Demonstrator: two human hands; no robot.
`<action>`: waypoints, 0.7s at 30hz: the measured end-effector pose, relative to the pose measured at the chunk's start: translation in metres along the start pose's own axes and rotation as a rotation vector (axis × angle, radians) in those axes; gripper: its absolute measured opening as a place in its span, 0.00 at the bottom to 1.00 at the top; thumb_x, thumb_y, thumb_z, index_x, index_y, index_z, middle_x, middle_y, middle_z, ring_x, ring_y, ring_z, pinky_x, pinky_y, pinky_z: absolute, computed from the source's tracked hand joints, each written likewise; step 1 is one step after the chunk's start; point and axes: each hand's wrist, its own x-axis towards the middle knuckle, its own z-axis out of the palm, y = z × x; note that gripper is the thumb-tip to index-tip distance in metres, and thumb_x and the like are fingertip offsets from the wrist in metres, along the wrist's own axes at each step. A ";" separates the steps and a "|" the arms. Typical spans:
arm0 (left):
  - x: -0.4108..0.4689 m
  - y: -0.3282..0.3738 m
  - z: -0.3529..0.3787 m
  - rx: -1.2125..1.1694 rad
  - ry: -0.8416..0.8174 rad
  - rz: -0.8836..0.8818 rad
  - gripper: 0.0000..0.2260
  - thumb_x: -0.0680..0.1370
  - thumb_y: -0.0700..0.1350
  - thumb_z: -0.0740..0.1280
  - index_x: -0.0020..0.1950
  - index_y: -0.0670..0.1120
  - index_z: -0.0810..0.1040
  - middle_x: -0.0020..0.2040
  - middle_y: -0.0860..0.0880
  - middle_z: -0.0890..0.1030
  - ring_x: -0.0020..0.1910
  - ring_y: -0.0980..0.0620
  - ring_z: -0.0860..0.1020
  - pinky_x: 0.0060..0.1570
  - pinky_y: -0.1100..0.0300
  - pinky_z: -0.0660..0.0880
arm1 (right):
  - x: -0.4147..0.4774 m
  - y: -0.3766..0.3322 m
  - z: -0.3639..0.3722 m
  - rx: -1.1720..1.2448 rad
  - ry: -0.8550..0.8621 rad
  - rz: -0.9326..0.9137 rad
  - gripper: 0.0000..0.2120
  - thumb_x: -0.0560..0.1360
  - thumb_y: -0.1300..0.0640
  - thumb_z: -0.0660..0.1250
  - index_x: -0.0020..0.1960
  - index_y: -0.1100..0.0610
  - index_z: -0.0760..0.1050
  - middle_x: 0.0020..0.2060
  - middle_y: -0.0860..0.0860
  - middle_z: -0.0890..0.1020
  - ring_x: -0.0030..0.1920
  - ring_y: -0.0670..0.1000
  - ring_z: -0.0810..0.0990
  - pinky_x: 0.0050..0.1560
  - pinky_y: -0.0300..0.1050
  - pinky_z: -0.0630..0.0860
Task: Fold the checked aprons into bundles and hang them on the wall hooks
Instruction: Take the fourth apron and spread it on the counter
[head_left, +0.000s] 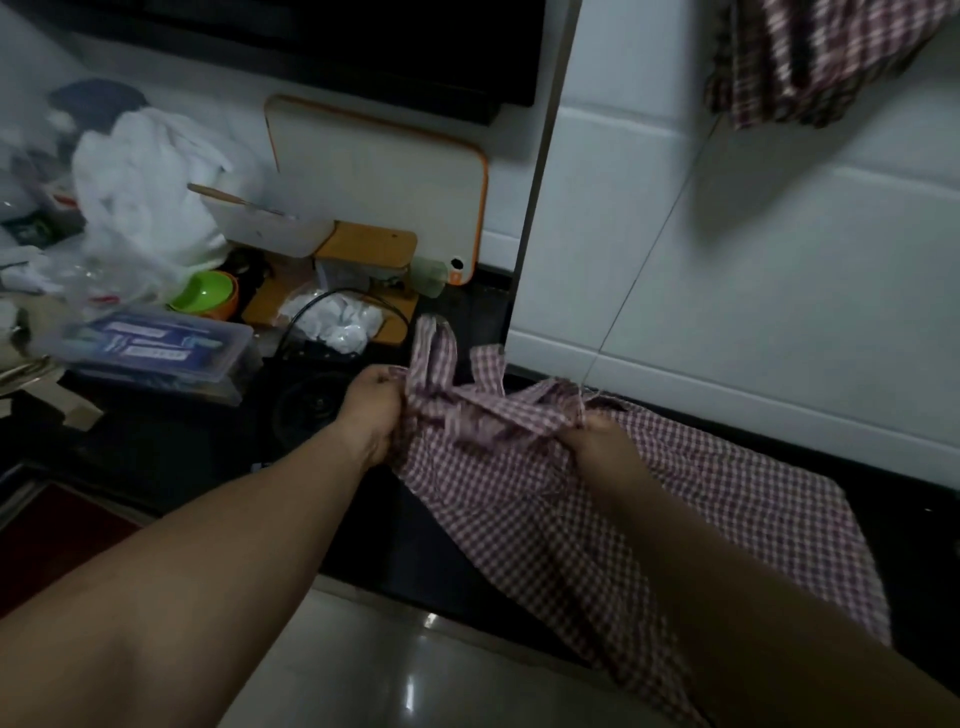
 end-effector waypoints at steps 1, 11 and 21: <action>0.002 0.006 -0.006 -0.027 0.074 0.009 0.09 0.79 0.34 0.64 0.41 0.43 0.77 0.36 0.42 0.80 0.33 0.45 0.79 0.32 0.58 0.77 | -0.004 0.004 -0.005 -0.009 -0.001 0.010 0.06 0.79 0.62 0.69 0.47 0.58 0.86 0.40 0.52 0.88 0.37 0.47 0.87 0.38 0.37 0.82; -0.004 0.037 -0.029 0.078 0.532 0.065 0.18 0.83 0.47 0.61 0.71 0.41 0.73 0.65 0.37 0.78 0.59 0.39 0.79 0.61 0.44 0.75 | -0.009 -0.002 0.022 0.170 -0.372 0.086 0.17 0.80 0.55 0.69 0.68 0.46 0.77 0.61 0.47 0.83 0.58 0.51 0.82 0.62 0.52 0.77; -0.079 -0.042 0.049 1.429 -0.607 1.041 0.19 0.71 0.56 0.61 0.60 0.54 0.75 0.58 0.52 0.77 0.61 0.49 0.74 0.69 0.50 0.68 | -0.043 0.089 -0.023 -0.827 -0.290 0.053 0.12 0.84 0.54 0.60 0.56 0.55 0.82 0.54 0.54 0.83 0.56 0.54 0.81 0.65 0.49 0.75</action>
